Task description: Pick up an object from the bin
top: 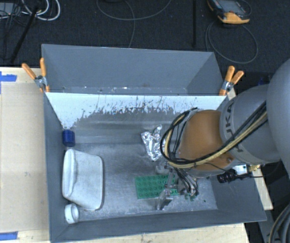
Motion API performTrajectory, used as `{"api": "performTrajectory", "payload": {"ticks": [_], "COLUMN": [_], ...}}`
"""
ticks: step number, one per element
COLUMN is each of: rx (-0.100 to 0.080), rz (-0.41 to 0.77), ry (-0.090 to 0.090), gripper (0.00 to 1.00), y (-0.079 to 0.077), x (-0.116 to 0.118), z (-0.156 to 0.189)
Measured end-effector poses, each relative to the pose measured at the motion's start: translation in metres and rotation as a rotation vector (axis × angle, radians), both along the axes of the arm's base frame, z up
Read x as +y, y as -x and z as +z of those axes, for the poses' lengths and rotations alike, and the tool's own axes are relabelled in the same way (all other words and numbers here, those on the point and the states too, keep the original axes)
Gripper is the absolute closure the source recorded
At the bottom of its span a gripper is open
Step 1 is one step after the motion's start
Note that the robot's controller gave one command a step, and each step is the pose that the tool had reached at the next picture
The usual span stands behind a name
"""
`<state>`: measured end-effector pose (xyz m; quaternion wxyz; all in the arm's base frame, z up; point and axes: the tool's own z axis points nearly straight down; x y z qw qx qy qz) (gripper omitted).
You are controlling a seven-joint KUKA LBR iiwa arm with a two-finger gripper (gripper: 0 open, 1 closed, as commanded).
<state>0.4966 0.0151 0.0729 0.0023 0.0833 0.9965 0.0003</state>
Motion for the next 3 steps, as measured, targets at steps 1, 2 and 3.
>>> {"api": "performTrajectory", "payload": {"ticks": [1, 2, 3], "rx": [0.003, -0.006, 0.002], "rz": [0.002, 0.003, 0.007], "ry": [0.0, 0.0, 0.0], "gripper": [0.0, 1.0, 1.0], "y": [-0.001, -0.004, -0.004], "x": [0.0, 0.0, 0.0], "z": [0.001, 0.004, 0.04]}}
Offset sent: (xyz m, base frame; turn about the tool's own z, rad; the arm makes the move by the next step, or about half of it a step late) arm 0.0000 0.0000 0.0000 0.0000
